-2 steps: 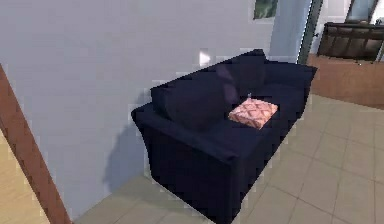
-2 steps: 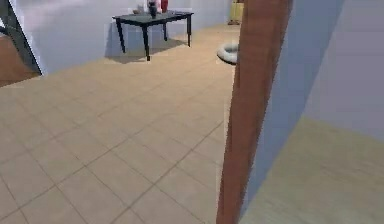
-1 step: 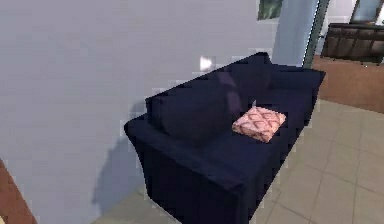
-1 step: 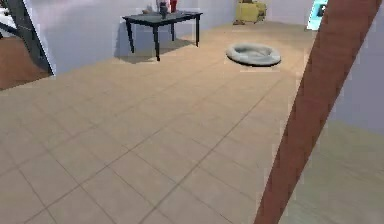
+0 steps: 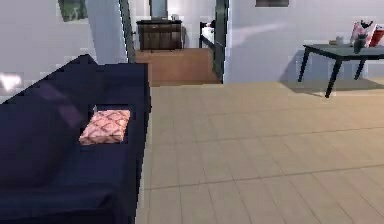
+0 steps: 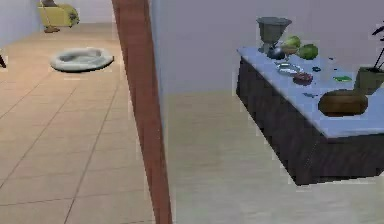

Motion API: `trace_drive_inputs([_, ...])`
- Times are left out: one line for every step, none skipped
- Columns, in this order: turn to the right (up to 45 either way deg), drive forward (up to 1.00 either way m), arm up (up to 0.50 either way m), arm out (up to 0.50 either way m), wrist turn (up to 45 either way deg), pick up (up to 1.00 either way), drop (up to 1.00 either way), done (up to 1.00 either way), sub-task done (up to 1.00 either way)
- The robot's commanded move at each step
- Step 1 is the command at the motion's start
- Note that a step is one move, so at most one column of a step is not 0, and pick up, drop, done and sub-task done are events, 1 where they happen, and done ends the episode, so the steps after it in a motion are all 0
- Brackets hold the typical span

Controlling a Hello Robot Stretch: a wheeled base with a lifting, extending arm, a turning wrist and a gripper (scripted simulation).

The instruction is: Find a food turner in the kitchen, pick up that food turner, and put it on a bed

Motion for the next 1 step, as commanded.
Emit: trace_drive_inputs([45.0,0.0,0.0,0.0,0.0,0.0,0.0,0.0,0.0])
